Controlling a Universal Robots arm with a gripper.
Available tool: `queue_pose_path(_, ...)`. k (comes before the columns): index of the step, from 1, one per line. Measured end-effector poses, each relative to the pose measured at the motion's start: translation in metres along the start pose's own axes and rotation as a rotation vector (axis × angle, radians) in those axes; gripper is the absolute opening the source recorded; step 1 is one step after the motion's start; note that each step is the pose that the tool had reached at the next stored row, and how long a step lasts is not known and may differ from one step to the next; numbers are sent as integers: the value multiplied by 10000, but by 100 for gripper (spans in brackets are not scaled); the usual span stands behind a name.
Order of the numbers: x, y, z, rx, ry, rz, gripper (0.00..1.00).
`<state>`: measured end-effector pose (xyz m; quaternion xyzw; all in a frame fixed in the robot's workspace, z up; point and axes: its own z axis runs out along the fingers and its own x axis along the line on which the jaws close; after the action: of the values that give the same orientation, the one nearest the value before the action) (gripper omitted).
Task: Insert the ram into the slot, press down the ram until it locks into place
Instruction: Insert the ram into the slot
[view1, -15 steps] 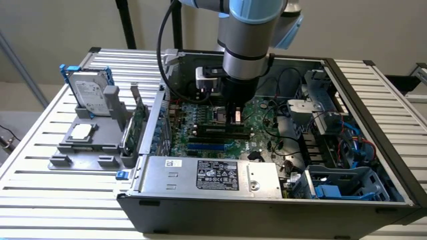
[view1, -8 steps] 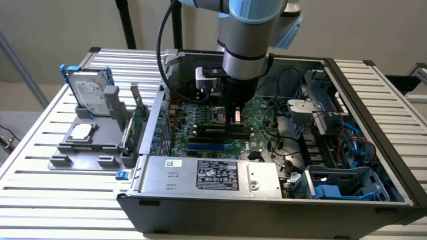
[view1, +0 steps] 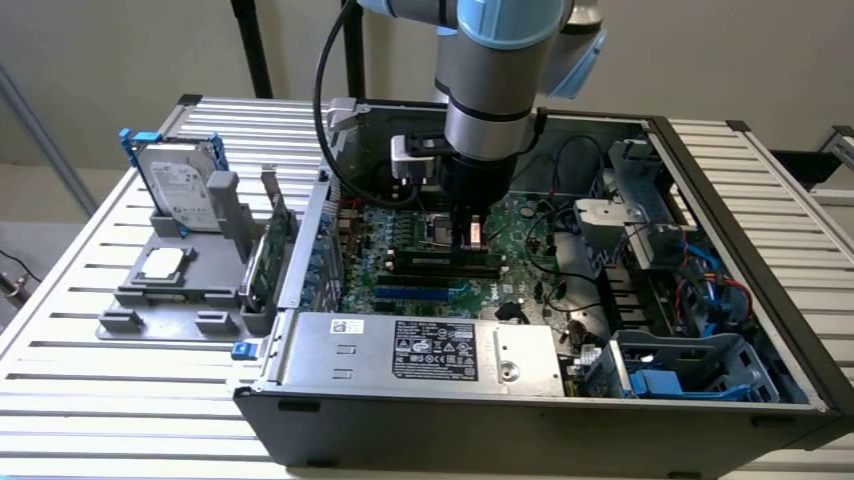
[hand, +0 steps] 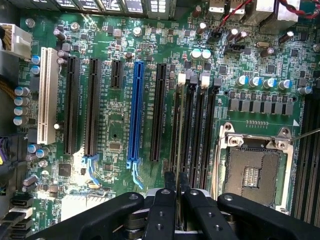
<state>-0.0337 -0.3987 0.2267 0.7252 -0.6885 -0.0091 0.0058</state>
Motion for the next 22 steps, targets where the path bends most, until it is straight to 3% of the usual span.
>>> queue_pose_path(22, 0, 12, 8, 13, 23, 138, 13)
